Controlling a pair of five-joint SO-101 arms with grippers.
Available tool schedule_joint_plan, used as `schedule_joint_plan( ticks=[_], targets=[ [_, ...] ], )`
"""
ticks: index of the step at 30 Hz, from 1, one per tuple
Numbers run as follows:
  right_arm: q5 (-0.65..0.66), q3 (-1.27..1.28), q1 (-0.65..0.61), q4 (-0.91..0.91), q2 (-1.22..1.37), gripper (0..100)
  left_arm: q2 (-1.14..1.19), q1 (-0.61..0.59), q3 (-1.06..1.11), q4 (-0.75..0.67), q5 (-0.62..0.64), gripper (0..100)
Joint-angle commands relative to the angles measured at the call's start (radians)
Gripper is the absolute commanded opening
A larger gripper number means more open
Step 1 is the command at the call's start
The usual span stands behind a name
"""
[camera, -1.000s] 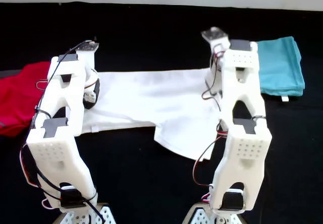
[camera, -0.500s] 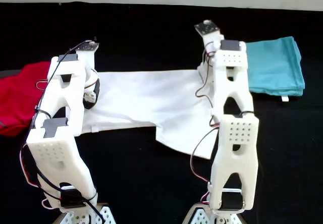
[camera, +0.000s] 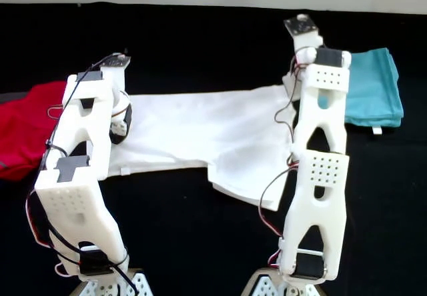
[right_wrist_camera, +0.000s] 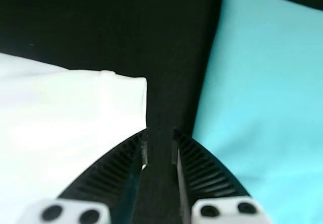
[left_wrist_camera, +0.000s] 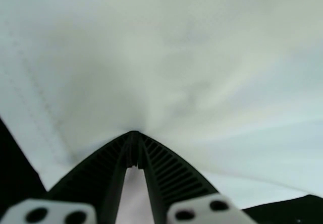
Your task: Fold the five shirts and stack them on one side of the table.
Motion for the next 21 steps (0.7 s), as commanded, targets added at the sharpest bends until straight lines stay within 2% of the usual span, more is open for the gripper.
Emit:
schedule_joint_plan(
  ticks=[1,6,10,12,16,21],
  targets=[
    [0.003,-0.189,-0.005,0.108,-0.018,8.1,-0.016,-0.008,-0.022,-0.005,0.012,1],
    [0.005,-0.369,0.002,0.189,-0.021,8.1,-0.142,-0.007,-0.111,0.193,0.118,1],
    [0.003,-0.328,0.013,0.189,-0.097,8.1,-0.205,-0.048,-0.148,0.275,0.133,2],
    [-0.040,-0.239,0.015,0.189,-0.183,8.1,-0.214,-0.107,-0.159,0.281,0.133,7],
    [-0.094,0.094,-0.002,0.189,-0.443,8.1,-0.182,-0.217,-0.176,0.259,0.115,23],
    [-0.092,0.587,-0.068,0.185,-0.828,8.1,-0.079,-0.248,-0.209,0.199,0.094,22]
  ],
)
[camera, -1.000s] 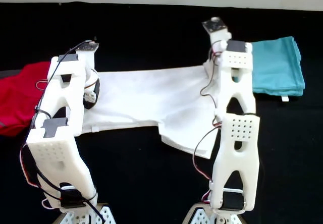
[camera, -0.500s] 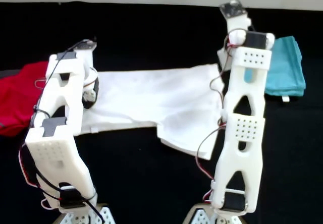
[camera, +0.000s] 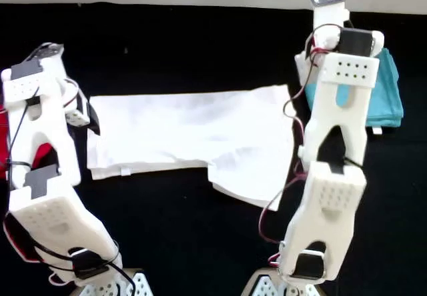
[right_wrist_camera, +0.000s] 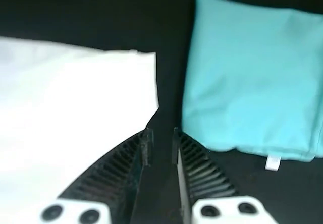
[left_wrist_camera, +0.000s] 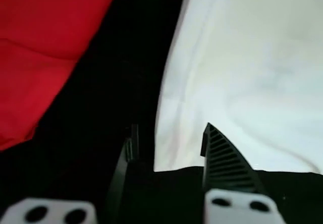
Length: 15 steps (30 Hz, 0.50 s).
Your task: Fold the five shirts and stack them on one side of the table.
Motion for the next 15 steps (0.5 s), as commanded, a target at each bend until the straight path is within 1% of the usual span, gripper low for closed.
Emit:
schedule_joint_plan(
  ticks=[1,4,10,12,15],
  targets=[
    [-0.008,0.352,-0.058,0.010,-0.344,8.1,0.050,-0.007,-0.061,-0.031,-0.011,22],
    [-0.008,0.541,-0.076,0.008,-0.544,8.1,0.137,-0.008,-0.117,-0.031,-0.011,22],
    [-0.008,0.796,-0.076,0.008,-0.840,8.1,0.325,0.018,-0.226,-0.018,-0.009,22],
    [-0.008,0.877,-0.076,0.008,-0.918,8.1,0.369,0.033,-0.259,0.015,-0.009,22],
    [-0.008,0.998,-0.074,0.008,-1.015,8.1,0.417,0.048,-0.337,0.109,-0.012,22]
  ],
)
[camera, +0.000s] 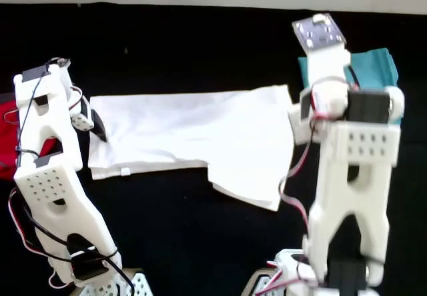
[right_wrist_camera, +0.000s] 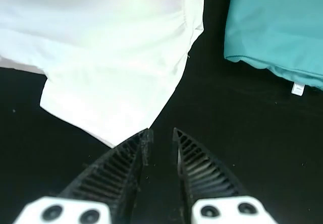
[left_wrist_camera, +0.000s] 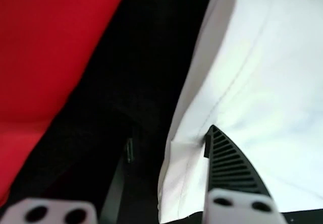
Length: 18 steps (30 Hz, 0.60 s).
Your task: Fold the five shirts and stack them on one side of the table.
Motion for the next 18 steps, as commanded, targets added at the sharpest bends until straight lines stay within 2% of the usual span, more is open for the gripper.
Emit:
schedule_joint_plan(
  ticks=[1,3,5,6,7,14,18],
  targets=[
    [-0.008,0.127,-0.005,0.008,-0.139,8.1,0.058,0.033,-0.094,0.098,-0.009,21],
    [-0.009,0.197,-0.005,0.008,-0.203,8.0,0.087,0.033,-0.147,0.155,-0.011,15],
    [-0.009,0.252,-0.005,0.008,-0.282,7.7,0.119,0.033,-0.193,0.193,-0.026,3],
    [-0.009,0.275,-0.005,0.008,-0.325,7.7,0.137,0.031,-0.213,0.207,-0.043,0],
    [-0.009,0.298,-0.004,0.008,-0.371,7.7,0.157,0.028,-0.231,0.222,-0.057,3],
    [-0.009,0.595,-0.004,0.005,-0.647,7.7,0.216,-0.082,-0.378,0.302,-0.129,1],
    [-0.009,0.851,0.019,-0.087,-0.730,7.7,0.216,-0.173,-0.481,0.325,-0.192,1]
  ],
)
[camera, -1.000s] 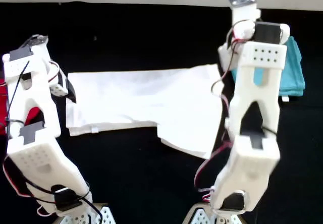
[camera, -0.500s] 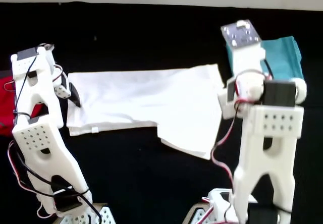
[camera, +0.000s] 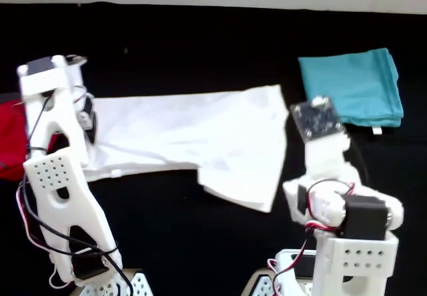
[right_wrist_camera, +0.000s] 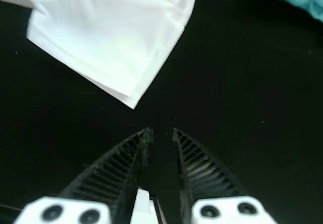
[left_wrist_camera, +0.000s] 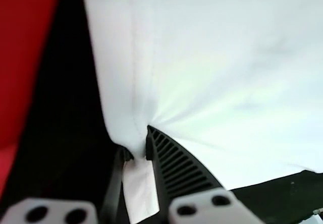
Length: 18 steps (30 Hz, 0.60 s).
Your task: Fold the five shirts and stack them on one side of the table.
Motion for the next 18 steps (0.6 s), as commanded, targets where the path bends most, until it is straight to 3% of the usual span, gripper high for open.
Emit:
schedule_joint_plan(
  ticks=[1,8,10,18],
  targets=[
    [-0.009,0.220,0.044,-0.113,-0.062,7.7,-0.004,-0.117,-0.079,0.014,-0.064,1],
    [-0.009,0.553,0.332,-0.530,-0.071,6.4,-0.096,-0.156,-0.038,0.015,-0.130,1],
    [-0.009,0.615,0.378,-0.605,-0.074,0.0,-0.176,-0.122,0.007,0.015,-0.127,1],
    [-0.017,0.839,0.538,-0.871,-0.077,0.6,-0.619,0.087,0.234,0.015,-0.089,1]
  ],
)
